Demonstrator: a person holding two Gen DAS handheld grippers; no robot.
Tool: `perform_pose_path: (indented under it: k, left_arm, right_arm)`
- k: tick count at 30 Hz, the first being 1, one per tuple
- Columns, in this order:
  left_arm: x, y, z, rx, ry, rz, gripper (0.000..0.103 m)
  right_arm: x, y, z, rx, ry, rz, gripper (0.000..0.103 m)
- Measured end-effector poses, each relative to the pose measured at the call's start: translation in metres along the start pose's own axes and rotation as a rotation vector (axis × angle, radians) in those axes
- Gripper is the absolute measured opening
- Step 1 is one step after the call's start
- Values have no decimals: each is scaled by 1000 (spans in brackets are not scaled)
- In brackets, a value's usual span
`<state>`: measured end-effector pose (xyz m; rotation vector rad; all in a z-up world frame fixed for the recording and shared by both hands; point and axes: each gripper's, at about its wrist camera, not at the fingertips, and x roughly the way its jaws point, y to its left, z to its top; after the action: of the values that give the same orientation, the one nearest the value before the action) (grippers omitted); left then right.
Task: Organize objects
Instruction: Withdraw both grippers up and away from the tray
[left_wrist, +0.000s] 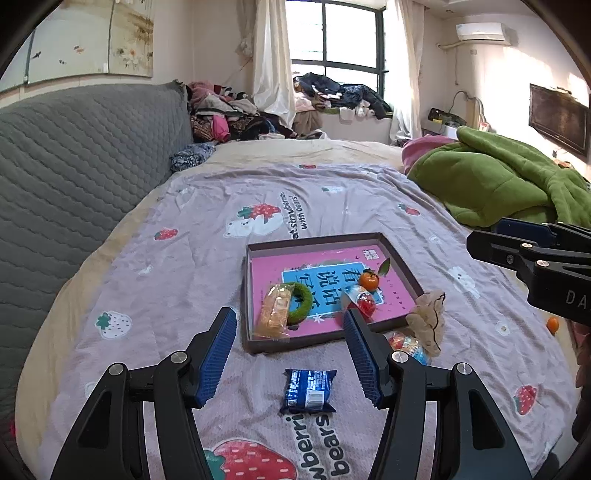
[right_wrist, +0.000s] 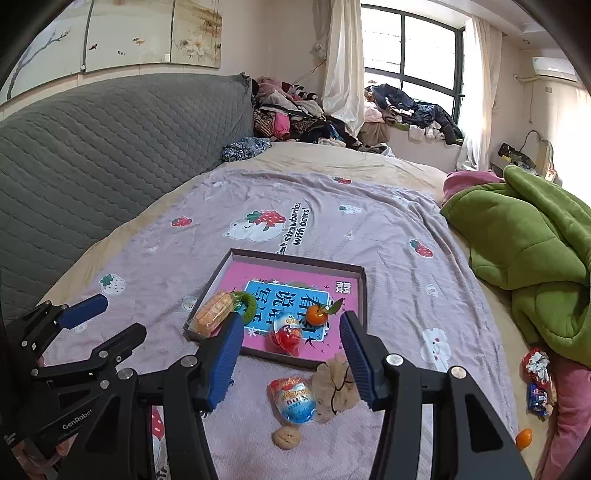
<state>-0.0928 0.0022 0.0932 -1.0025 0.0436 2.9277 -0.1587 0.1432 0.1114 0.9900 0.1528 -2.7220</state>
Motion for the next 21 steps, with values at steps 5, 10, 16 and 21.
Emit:
perform_pose_path:
  k: [5,10,16,21]
  left_arm:
    - [-7,-2,-1,2,-3,-1,62]
    - [-13,-5,-3,11,-4,8,62]
    - [-21,-7,-6,12,-6,11,62]
    - [-31,-7,-12,9,-10,10,62]
  right_arm:
    - [-12,-2,-4,1,-8,-4,54]
    - [-21,-4,-8,0,-20,-10,54]
    - [-31,-8,-15,16,-23,-9,54]
    - [-37,-11,-23,23,-20,-12,54]
